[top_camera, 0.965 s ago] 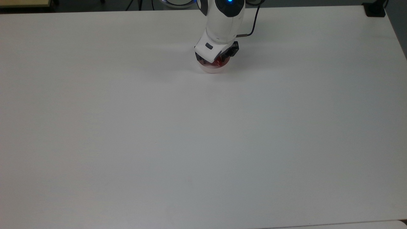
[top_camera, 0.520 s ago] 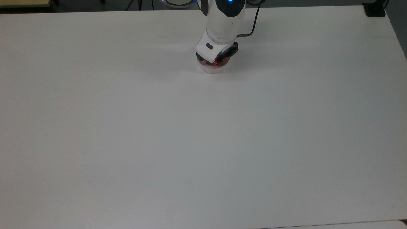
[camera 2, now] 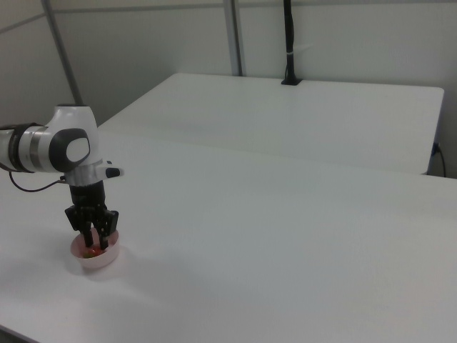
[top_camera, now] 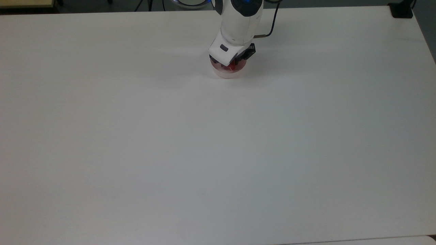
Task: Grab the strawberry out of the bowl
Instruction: 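Lower the gripper into the bowl and close it on the red strawberry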
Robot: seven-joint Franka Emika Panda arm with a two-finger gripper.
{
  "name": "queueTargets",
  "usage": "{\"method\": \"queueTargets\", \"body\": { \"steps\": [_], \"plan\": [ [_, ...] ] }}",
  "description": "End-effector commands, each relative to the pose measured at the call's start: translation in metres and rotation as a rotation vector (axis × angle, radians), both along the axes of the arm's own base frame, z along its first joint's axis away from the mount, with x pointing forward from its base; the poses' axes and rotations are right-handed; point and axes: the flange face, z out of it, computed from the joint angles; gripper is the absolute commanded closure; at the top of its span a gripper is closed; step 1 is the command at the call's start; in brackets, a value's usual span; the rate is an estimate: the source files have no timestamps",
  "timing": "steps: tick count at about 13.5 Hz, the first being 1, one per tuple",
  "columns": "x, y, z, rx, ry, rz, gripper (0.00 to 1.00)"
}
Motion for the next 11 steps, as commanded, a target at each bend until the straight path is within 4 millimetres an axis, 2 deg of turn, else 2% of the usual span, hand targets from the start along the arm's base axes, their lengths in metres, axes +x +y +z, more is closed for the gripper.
{"method": "queueTargets", "body": {
  "steps": [1, 2, 4, 7, 9, 11],
  "plan": [
    [0.002, -0.005, 0.019, 0.021, 0.031, 0.013, 0.56],
    [0.001, -0.006, 0.018, 0.023, 0.04, 0.031, 0.55],
    [-0.004, -0.005, 0.013, 0.022, 0.083, 0.073, 0.29],
    [-0.006, -0.004, 0.011, 0.019, 0.091, 0.076, 0.27],
    [-0.006, 0.0, -0.002, 0.007, 0.104, 0.086, 0.24],
    [-0.007, 0.003, -0.011, -0.003, 0.114, 0.092, 0.3]
  ]
}}
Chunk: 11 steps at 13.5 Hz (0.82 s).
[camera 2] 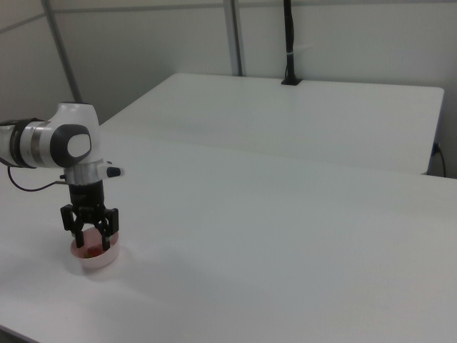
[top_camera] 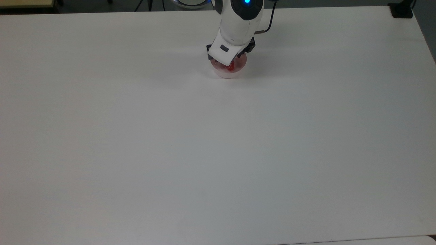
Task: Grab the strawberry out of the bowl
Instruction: 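Lower the gripper into the bowl and close it on the red strawberry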
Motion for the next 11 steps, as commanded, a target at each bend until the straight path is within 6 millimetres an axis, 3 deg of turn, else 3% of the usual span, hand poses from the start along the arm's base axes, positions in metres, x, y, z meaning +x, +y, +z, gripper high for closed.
{"method": "queueTargets", "body": {
  "steps": [1, 3, 8, 11],
  "plan": [
    [-0.004, 0.006, -0.019, -0.008, 0.041, 0.024, 0.33],
    [-0.004, 0.009, -0.025, -0.016, 0.044, 0.033, 0.41],
    [-0.003, 0.007, -0.023, -0.003, 0.04, 0.059, 0.75],
    [-0.001, 0.003, -0.015, 0.005, 0.033, 0.049, 0.8]
  ]
}}
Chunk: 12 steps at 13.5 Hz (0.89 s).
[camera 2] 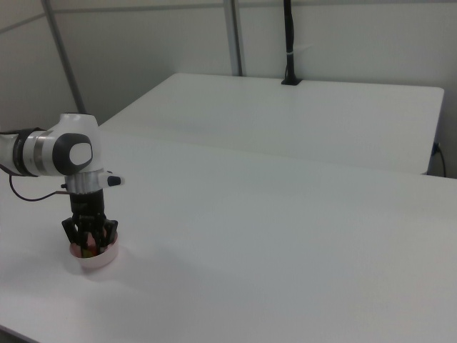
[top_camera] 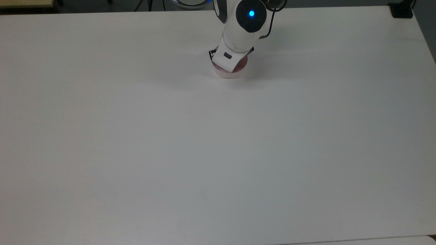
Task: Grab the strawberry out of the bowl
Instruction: 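Lift the strawberry out of the bowl and carry it away from it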
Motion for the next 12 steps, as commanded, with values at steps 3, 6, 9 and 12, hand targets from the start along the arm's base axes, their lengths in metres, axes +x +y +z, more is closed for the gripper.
{"method": "queueTargets", "body": {
  "steps": [3, 6, 9, 12],
  "plan": [
    [0.016, -0.004, 0.046, 0.049, -0.04, -0.004, 0.8],
    [0.047, -0.008, 0.126, 0.13, -0.037, -0.056, 0.8],
    [0.07, -0.044, 0.158, 0.165, -0.082, -0.119, 0.8],
    [0.107, -0.101, 0.129, 0.145, -0.189, -0.175, 0.79]
  ]
}}
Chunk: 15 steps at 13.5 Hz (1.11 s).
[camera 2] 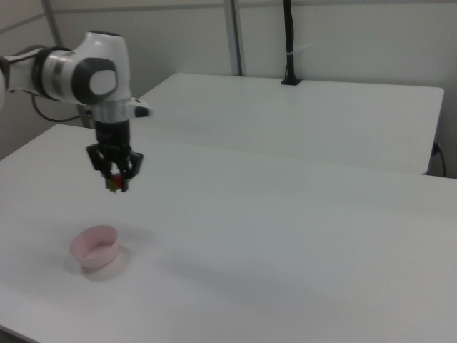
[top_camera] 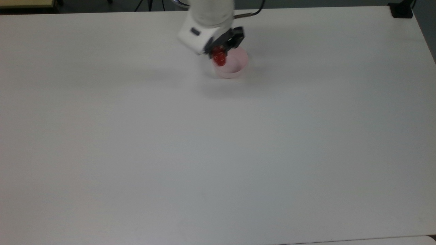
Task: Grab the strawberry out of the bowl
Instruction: 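Lift the strawberry out of the bowl and carry it away from it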
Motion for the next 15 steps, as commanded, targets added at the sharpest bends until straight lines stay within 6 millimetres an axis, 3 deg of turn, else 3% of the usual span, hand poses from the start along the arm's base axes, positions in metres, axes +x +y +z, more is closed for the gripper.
{"method": "queueTargets", "body": {
  "steps": [1, 4, 6, 7, 9, 10, 11, 13, 15],
  "plan": [
    [0.038, -0.056, -0.052, -0.028, -0.056, -0.05, 0.79],
    [0.057, -0.111, -0.095, -0.109, -0.086, -0.076, 0.77],
    [0.071, -0.138, -0.128, -0.148, -0.137, -0.105, 0.76],
    [0.079, -0.147, -0.134, -0.158, -0.167, -0.114, 0.75],
    [0.088, -0.152, -0.135, -0.169, -0.177, -0.121, 0.66],
    [0.088, -0.15, -0.135, -0.17, -0.177, -0.124, 0.38],
    [0.088, -0.149, -0.134, -0.171, -0.179, -0.142, 0.0],
    [0.087, -0.15, -0.124, -0.17, -0.184, -0.185, 0.0],
    [0.079, -0.154, -0.087, -0.161, -0.192, -0.25, 0.0]
  ]
}}
